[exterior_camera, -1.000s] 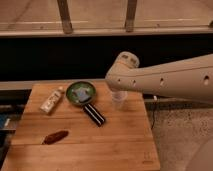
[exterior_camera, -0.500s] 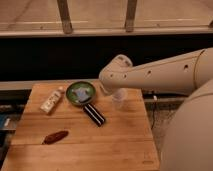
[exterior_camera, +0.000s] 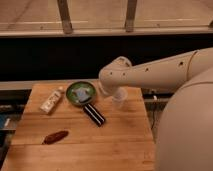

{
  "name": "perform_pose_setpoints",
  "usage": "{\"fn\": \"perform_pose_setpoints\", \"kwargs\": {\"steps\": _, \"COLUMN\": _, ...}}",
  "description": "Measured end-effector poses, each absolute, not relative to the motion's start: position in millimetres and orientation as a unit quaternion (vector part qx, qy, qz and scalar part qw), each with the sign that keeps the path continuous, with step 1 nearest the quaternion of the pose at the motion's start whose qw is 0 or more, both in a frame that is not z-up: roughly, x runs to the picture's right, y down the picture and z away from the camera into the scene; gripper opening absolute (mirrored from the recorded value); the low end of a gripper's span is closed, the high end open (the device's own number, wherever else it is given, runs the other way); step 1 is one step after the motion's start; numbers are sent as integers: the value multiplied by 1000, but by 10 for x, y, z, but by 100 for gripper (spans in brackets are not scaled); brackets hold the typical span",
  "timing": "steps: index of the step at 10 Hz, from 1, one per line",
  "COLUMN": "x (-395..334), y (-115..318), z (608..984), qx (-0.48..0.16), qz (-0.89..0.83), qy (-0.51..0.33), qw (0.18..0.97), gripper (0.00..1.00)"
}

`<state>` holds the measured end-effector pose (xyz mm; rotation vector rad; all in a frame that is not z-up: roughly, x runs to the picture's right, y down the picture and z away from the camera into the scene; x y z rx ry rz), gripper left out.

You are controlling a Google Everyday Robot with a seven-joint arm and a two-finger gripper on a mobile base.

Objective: Push the eraser across the table

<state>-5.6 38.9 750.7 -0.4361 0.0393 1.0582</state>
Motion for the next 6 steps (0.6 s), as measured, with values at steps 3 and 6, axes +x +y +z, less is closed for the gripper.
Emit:
{"fn": "perform_pose_setpoints", "kwargs": {"steps": 3, "x": -194, "y": 476, "z": 7684, "qx": -220, "qz": 481, "qy": 39, "qw": 848, "gripper": 0}}
{"fn": "perform_pose_setpoints", "kwargs": {"steps": 6, "x": -439, "y": 623, "z": 7923, "qx": -238, "qz": 449, "qy": 61, "qw": 859, "gripper": 0}}
